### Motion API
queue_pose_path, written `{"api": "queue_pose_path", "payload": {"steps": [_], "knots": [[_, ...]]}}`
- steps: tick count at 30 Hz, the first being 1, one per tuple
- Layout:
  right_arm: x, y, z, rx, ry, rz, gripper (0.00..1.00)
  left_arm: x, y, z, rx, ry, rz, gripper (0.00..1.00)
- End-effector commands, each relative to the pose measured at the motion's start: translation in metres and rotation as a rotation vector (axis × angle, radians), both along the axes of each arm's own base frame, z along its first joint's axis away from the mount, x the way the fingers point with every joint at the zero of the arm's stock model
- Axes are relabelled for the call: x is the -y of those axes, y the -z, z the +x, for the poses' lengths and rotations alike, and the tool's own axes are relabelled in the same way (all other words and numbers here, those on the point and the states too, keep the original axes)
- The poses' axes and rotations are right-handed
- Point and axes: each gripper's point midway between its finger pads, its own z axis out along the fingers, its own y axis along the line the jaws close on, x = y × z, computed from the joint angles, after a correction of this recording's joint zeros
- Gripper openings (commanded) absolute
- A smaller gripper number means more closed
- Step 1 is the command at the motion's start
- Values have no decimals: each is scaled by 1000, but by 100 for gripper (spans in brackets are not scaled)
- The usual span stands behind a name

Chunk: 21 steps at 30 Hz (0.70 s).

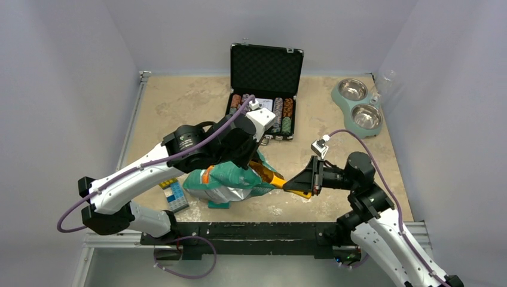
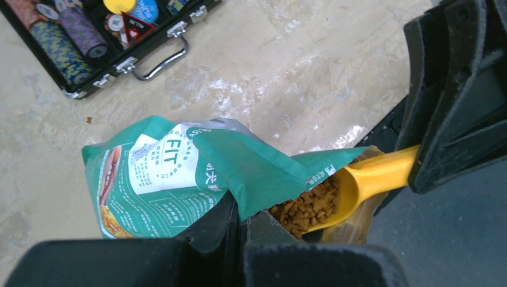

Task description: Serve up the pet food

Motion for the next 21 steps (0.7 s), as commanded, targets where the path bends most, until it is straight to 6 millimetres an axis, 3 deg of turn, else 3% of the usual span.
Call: {"api": "queue_pose_path", "payload": {"steps": [1, 9, 21], "knots": [[5, -10, 10, -104, 80, 14, 0, -14, -56, 38, 195, -186, -74, 0], [10, -17, 16, -121, 128, 11, 0, -39, -43, 46, 224, -223, -17, 0], [13, -48, 9, -11, 72, 5, 0, -57, -40, 42, 267, -168, -46, 0]]}}
